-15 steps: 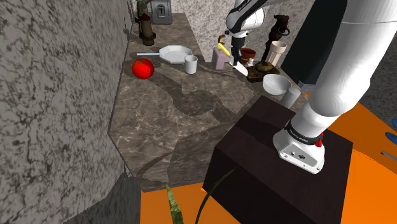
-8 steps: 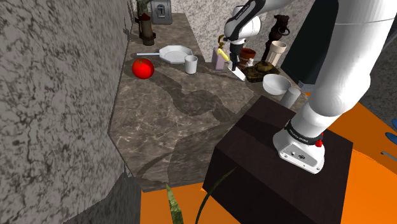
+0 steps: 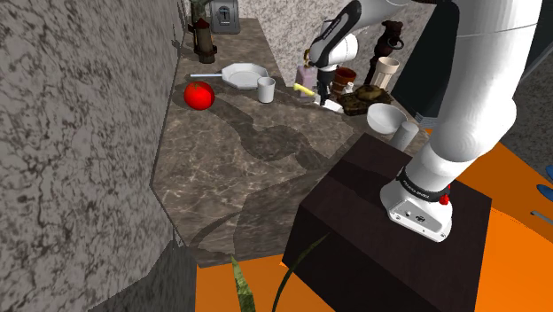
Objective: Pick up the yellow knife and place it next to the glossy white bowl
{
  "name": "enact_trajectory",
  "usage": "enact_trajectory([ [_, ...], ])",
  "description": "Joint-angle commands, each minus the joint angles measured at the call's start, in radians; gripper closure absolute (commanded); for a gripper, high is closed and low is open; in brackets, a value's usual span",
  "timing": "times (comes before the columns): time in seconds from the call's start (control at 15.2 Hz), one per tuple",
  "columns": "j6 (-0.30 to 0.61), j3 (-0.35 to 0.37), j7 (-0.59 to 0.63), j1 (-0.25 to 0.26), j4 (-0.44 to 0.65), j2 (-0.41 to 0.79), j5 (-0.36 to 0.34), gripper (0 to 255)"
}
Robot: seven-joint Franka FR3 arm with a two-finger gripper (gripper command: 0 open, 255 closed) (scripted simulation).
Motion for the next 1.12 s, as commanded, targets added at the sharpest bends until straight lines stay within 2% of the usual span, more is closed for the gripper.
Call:
enact_trajectory([
  [0.0,0.021,0.001,-0.004,-0.008,0.001,0.03,0.006,255],
  [0.2,0.049,0.009,-0.008,-0.014,0.006,0.064,0.015,255],
  [0.73,0.049,0.009,-0.007,-0.014,0.006,0.064,0.015,255],
  [0.79,0.049,0.009,-0.006,-0.013,0.006,0.063,0.015,0],
  [1.06,0.049,0.009,-0.005,-0.013,0.003,0.061,0.014,0],
])
